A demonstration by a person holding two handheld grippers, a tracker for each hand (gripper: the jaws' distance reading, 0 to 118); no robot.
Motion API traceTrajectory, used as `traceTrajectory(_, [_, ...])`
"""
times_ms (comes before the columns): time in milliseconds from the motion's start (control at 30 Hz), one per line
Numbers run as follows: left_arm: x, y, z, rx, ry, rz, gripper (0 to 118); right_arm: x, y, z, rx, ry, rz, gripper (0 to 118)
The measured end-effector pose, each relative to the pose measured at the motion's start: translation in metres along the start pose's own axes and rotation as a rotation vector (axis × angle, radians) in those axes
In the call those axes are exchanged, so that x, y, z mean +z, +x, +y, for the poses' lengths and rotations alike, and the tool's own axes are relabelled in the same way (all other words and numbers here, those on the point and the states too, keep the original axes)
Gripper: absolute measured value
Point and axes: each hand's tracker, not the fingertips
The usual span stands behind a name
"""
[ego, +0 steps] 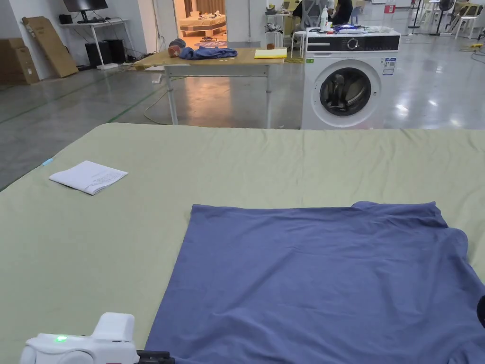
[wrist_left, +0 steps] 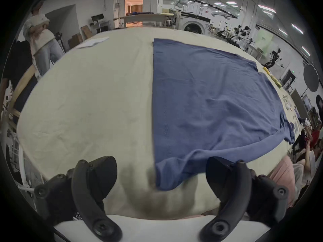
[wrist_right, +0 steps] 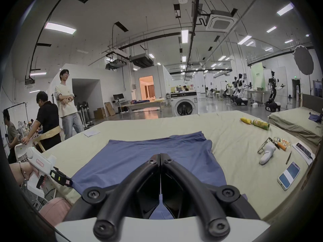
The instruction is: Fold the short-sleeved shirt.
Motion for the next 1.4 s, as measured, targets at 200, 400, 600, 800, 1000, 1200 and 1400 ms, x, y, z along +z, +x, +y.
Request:
traceTrajectory(200, [0.003,0.003,0.001,-0.071,0.007,-0.039,22,-0.002,0.009,-0.005,-0.028,-0.036,-0.03,0])
traceTrajectory(400, [0.016,0.011,-0.011,-0.046,0.06,-0.041,0,0.003,0.039,0.002,-0.077,-0.078,-0.077,0])
traceTrajectory(600, [0.049,0.019,-0.013,-0.009,0.2,-0.065,0,-0.019,0.115,-0.019,-0.188,-0.473,-0.047,77])
traceTrajectory(800, [0.064,0.039,-0.01,-0.041,0.2,-0.049,0,-0.071,0.143,-0.065,-0.175,-0.784,-0.154,108])
traceTrajectory(1000, [0.054,0.04,-0.013,-0.022,0.138,-0.011,0,-0.068,0.131,-0.082,0.062,-0.909,-0.173,62])
traceTrajectory(1200, [0.052,0.037,-0.013,-0.022,0.125,-0.014,0,-0.054,0.126,-0.06,-0.026,-0.853,-0.089,4])
traceTrajectory(1400, [0.064,0.033,-0.015,-0.039,0.125,-0.033,0,-0.017,0.134,-0.045,-0.126,-0.778,-0.11,4])
